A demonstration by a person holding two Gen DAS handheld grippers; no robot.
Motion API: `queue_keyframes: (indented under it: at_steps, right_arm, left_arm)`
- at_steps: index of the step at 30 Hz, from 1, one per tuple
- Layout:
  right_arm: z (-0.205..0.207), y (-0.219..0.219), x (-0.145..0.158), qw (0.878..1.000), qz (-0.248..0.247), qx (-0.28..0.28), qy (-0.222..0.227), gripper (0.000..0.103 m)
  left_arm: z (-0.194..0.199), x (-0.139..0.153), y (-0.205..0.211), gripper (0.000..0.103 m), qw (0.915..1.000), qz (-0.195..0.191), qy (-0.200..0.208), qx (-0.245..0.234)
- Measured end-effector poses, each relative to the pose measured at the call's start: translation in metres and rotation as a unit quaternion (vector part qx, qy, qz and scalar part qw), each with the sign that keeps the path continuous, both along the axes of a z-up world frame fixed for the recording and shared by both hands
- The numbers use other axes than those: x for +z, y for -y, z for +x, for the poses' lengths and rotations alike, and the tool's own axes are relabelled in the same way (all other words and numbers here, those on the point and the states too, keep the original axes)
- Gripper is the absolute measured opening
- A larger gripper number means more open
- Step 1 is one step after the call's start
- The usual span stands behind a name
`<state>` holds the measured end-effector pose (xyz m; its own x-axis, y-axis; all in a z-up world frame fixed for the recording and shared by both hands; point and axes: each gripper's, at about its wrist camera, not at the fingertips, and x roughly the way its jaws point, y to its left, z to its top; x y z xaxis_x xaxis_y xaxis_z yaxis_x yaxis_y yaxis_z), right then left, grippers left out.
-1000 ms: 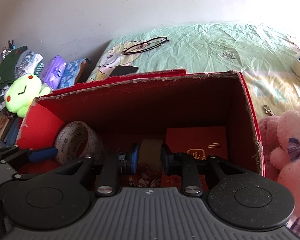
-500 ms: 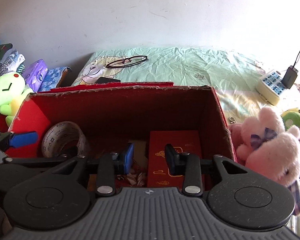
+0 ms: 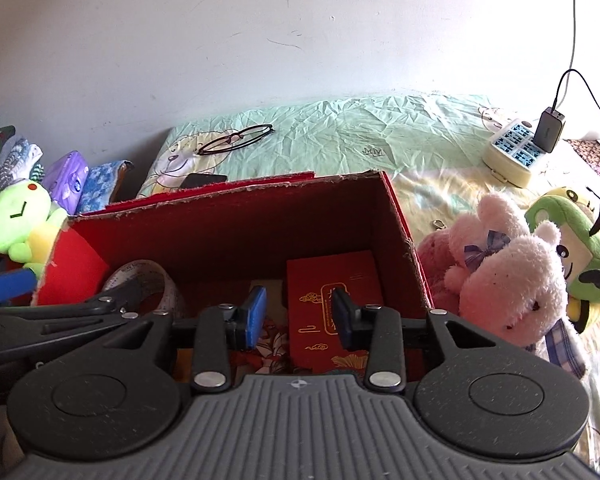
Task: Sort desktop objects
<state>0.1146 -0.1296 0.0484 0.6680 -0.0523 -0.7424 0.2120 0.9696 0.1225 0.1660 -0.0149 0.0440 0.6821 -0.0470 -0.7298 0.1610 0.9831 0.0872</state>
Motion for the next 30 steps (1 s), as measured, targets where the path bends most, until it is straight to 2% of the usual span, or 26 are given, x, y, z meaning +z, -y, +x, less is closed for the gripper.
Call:
queue_keyframes:
  at_steps: [3, 6, 10, 16, 23, 30]
  right_arm:
    - [-0.006, -0.002, 0.005, 1.0, -0.01, 0.006, 0.005, 0.052]
    - [-0.012, -0.005, 0.01, 0.999, -0.026, 0.019, 0.012, 0.053]
    - [-0.018, -0.003, 0.015, 0.999, -0.022, 0.03, 0.02, 0.053]
    - [-0.027, -0.003, 0.023, 0.999, -0.021, 0.035, 0.035, 0.063]
    - [-0.036, -0.003, 0.029, 0.998, -0.018, 0.048, 0.047, 0.065]
    - [-0.05, -0.005, 0.034, 0.997, -0.018, 0.054, 0.056, 0.067]
  left_arm:
    - [-0.003, 0.004, -0.007, 0.101, 0.9994, -0.018, -0.005, 0.028]
    - [-0.006, 0.009, -0.008, 0.101, 0.999, -0.017, -0.009, 0.041]
    - [-0.013, 0.016, -0.005, 0.102, 0.9988, -0.008, -0.007, 0.049]
    - [-0.022, 0.023, -0.005, 0.102, 0.9974, -0.003, -0.007, 0.072]
    - [-0.037, 0.028, -0.004, 0.102, 0.996, 0.011, -0.004, 0.088]
    - [-0.049, 0.027, -0.006, 0.102, 0.9948, 0.004, -0.021, 0.099]
